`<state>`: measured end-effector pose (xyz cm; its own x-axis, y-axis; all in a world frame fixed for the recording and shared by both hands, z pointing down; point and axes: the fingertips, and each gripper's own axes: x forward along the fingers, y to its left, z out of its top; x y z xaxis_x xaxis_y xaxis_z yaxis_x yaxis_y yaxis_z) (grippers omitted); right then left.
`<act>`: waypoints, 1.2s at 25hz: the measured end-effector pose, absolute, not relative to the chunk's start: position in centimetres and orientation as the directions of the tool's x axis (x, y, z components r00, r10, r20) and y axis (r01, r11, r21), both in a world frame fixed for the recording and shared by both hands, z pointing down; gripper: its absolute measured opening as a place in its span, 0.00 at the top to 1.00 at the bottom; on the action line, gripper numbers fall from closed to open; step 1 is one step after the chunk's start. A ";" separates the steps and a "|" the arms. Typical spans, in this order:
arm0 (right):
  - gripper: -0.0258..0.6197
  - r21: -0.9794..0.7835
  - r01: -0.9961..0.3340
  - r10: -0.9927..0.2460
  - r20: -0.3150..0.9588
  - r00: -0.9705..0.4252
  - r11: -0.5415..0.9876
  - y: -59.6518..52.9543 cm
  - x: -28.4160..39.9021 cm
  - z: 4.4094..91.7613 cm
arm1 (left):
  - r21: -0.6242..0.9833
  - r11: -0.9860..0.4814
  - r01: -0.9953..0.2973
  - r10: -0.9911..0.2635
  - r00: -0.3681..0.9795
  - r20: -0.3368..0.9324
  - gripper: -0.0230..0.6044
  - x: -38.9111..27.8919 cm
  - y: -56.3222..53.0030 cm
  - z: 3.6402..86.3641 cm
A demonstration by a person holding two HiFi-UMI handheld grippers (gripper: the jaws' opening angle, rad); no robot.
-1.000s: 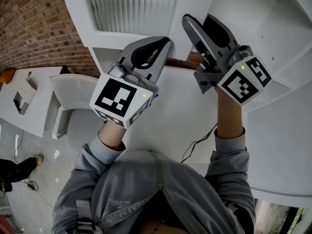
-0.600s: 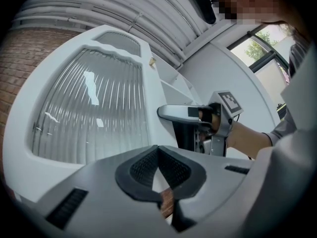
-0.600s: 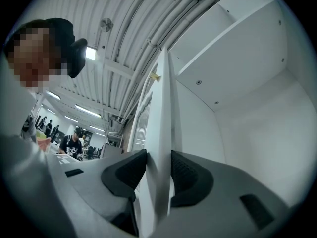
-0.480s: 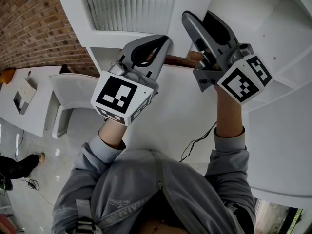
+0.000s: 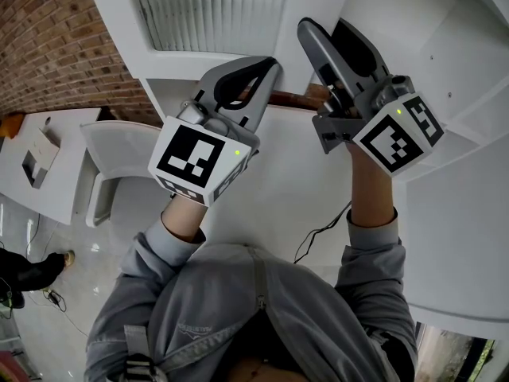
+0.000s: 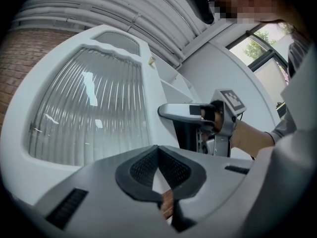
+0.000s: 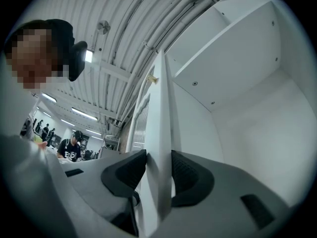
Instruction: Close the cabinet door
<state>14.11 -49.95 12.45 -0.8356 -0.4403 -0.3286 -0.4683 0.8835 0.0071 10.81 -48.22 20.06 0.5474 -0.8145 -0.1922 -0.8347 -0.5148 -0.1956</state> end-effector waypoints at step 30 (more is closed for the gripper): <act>0.72 0.115 -0.647 -0.581 -0.344 -0.737 0.753 -50.6 15.7 13.3 | -0.180 -0.511 -0.840 -0.819 0.540 -0.193 0.95 10.6 -49.3 19.9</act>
